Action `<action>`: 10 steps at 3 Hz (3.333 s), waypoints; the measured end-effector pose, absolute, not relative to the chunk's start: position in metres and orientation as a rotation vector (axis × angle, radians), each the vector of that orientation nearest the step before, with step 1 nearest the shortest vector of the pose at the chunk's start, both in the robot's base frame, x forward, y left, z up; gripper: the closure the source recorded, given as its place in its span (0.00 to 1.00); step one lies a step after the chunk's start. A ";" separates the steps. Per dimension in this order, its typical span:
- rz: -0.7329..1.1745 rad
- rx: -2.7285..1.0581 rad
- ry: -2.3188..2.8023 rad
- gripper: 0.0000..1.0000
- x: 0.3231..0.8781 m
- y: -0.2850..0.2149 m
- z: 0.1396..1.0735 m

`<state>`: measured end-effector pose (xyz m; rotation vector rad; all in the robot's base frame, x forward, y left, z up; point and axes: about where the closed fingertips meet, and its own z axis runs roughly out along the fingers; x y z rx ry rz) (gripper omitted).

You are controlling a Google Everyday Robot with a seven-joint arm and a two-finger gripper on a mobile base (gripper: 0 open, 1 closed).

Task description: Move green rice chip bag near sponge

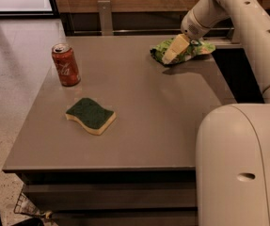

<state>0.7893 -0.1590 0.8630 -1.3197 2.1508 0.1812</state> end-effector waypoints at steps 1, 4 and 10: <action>0.164 -1.359 2.186 0.16 0.783 -0.168 0.850; 0.174 -1.371 2.193 0.85 0.785 -0.164 0.840; -0.017 -1.230 2.185 1.00 0.743 -0.234 0.935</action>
Offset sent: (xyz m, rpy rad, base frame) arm -0.0062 -0.0093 -0.0134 -0.0413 0.0317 0.0098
